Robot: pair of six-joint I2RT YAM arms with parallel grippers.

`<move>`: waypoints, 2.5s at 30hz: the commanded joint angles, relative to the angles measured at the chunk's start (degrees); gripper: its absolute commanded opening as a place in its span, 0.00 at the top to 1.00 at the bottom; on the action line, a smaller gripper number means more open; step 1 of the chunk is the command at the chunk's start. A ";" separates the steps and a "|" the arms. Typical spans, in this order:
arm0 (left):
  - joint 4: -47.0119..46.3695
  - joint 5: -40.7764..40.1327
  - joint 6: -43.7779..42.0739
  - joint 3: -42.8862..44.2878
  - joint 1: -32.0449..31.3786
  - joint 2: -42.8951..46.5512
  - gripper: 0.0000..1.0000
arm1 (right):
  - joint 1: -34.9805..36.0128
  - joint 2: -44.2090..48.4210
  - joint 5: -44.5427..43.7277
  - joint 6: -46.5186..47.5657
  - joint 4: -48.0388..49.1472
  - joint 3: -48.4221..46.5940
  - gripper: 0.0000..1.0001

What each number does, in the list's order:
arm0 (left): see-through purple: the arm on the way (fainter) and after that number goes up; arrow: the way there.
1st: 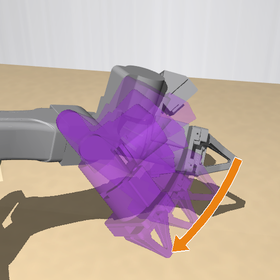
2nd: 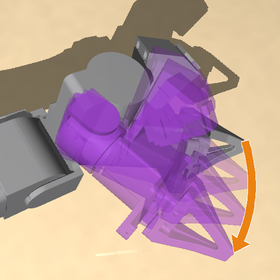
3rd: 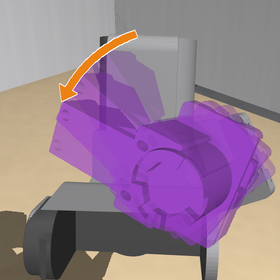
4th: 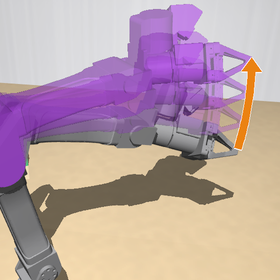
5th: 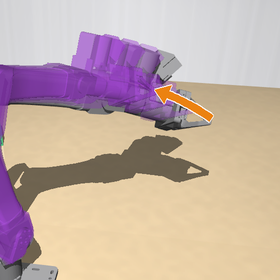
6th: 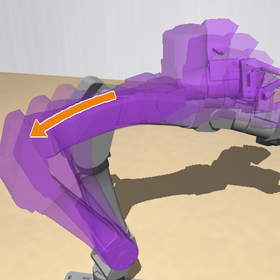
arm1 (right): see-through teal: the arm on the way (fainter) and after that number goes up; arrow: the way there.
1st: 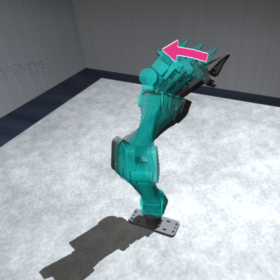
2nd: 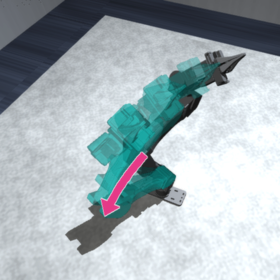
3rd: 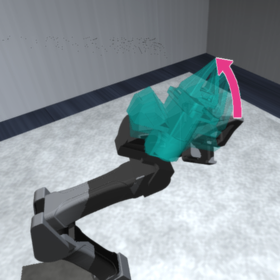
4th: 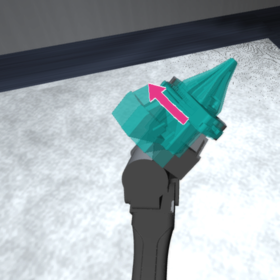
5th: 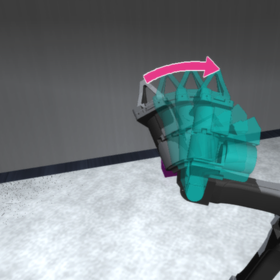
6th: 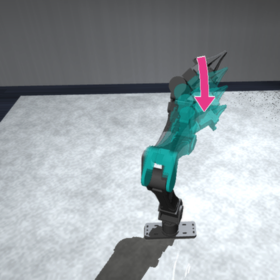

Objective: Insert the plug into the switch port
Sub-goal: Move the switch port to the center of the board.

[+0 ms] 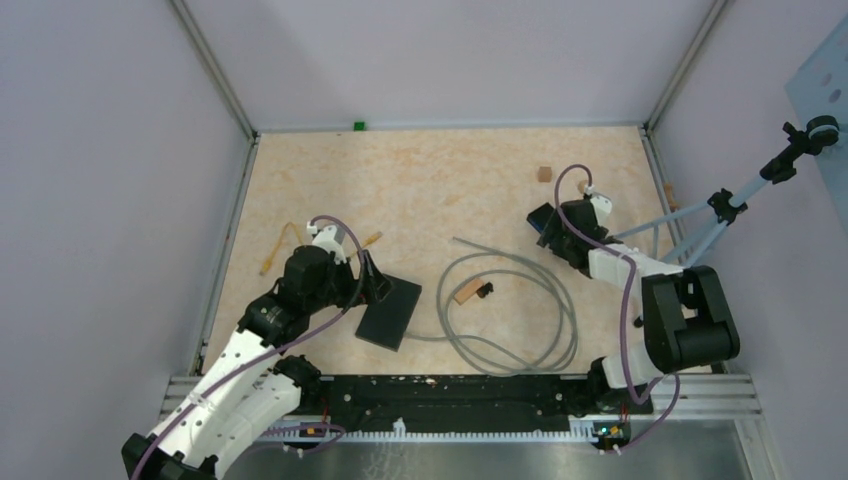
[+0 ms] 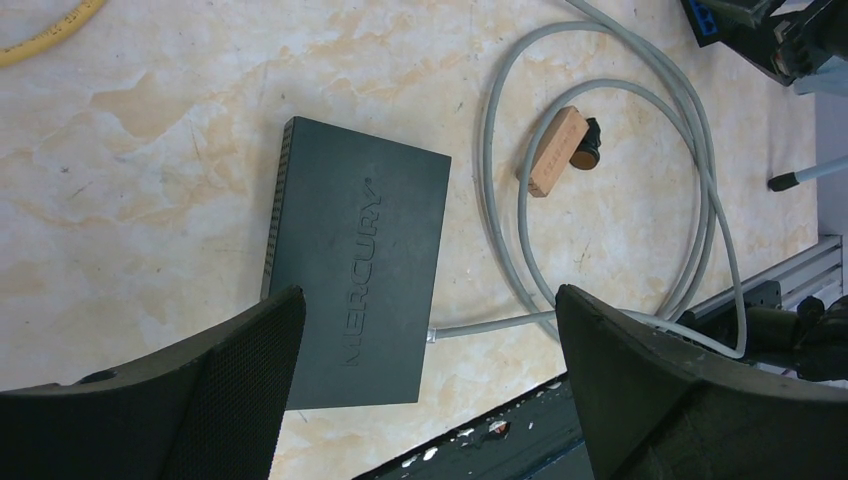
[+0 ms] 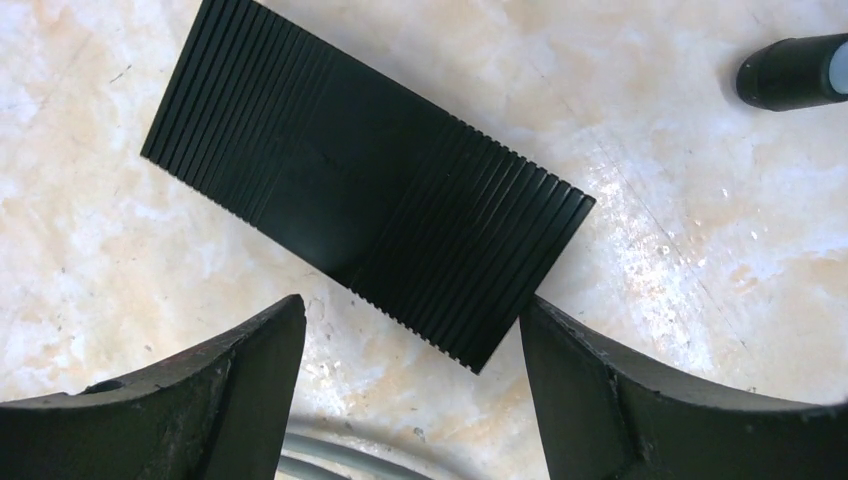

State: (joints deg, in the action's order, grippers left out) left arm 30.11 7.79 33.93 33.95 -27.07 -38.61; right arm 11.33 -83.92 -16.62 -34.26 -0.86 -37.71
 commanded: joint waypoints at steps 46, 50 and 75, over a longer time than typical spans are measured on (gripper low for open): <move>3.68 -4.22 -0.40 3.31 0.19 4.86 0.01 | -4.06 -21.88 23.12 11.40 0.27 -27.28 0.23; 3.59 -4.16 -0.45 3.27 0.25 4.69 0.01 | 0.95 -23.44 27.64 15.39 0.43 -29.11 0.23; 3.61 -3.49 -0.62 3.31 0.18 5.11 0.01 | 2.81 0.97 -0.34 -10.20 -8.49 -11.20 0.23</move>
State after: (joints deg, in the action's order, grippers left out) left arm 34.83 4.05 33.06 35.79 -27.07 -34.24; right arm 14.41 -84.47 -15.29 -34.15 -6.20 -54.15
